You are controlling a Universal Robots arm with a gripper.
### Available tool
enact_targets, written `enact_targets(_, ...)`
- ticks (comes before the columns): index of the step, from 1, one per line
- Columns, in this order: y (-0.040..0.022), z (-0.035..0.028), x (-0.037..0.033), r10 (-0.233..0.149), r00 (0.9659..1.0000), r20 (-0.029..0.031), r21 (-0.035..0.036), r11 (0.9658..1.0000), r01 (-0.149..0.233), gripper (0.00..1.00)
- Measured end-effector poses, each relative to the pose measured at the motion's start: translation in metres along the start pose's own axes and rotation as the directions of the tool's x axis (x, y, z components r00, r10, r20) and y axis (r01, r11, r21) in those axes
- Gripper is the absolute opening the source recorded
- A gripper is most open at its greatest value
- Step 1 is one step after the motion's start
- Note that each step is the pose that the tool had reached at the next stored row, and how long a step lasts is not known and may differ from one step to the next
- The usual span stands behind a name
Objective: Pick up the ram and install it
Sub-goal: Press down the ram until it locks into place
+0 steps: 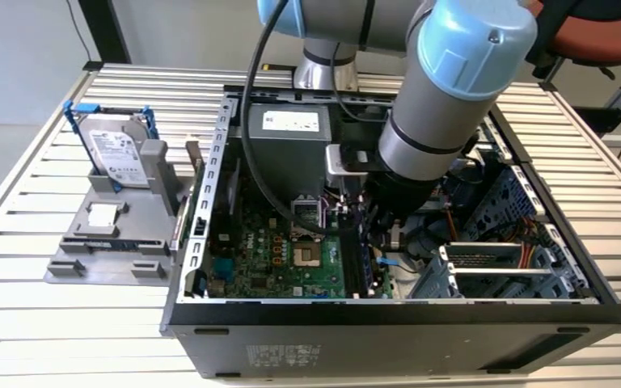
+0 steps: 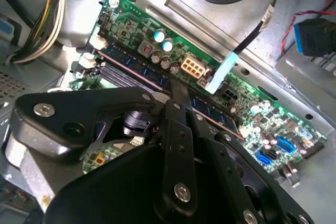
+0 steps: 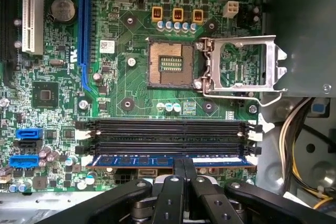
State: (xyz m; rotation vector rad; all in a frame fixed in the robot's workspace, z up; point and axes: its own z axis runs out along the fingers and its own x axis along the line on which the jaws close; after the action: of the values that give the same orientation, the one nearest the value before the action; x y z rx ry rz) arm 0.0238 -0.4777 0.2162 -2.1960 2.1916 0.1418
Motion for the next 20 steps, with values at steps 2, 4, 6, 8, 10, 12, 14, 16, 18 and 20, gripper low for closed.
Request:
enact_targets(2, 0.0001, -0.0047, -0.0009, 0.000, 1.0000, 0.0018, 0.0007, 1.0000, 0.000, 0.00)
enact_targets(4, 0.0005, -0.0135, -0.0017, 0.000, 1.0000, 0.0024, 0.0006, 1.0000, 0.000, 0.00)
enact_targets(6, 0.0009, -0.0228, -0.0023, 0.000, 1.0000, 0.0019, 0.0004, 1.0000, 0.000, 0.00)
enact_targets(8, 0.0013, -0.0318, -0.0031, 0.000, 1.0000, 0.0017, 0.0004, 1.0000, 0.000, 0.00)
enact_targets(10, 0.0016, -0.0411, -0.0039, 0.000, 1.0000, 0.0016, 0.0004, 1.0000, 0.000, 0.00)
enact_targets(12, 0.0020, -0.0500, -0.0048, 0.000, 1.0000, 0.0016, 0.0004, 1.0000, 0.000, 0.00)
enact_targets(14, 0.0023, -0.0588, -0.0056, 0.000, 1.0000, 0.0019, 0.0004, 1.0000, 0.000, 0.00)
enact_targets(16, 0.0027, -0.0680, -0.0064, 0.000, 1.0000, 0.0018, 0.0004, 1.0000, 0.000, 0.00)
enact_targets(18, 0.0030, -0.0771, -0.0072, 0.000, 1.0000, 0.0018, 0.0004, 1.0000, 0.000, 0.00)
enact_targets(20, 0.0034, -0.0862, -0.0080, 0.000, 1.0000, 0.0016, 0.0003, 1.0000, 0.000, 0.00)
